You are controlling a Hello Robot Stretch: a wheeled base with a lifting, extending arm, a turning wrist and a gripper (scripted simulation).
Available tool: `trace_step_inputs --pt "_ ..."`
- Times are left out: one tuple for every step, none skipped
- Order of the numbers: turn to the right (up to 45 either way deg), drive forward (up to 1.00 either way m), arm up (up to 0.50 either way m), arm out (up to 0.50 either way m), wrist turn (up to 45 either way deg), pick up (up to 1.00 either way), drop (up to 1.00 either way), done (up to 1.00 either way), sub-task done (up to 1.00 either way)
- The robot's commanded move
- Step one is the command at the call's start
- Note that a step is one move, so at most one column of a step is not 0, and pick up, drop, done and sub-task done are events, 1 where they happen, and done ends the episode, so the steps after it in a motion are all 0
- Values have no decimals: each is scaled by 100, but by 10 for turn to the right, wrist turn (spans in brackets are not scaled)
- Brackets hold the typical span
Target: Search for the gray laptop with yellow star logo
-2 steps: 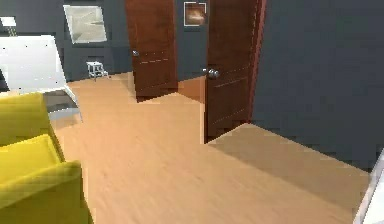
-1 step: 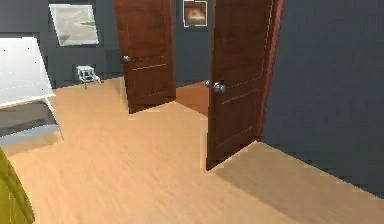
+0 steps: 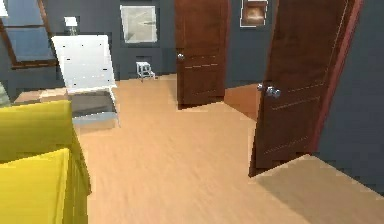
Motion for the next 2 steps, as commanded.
trace_step_inputs --pt "0 40 0 0 0 0 0 0 0" --pt "0 100 0 0 0 0 0 0 0"
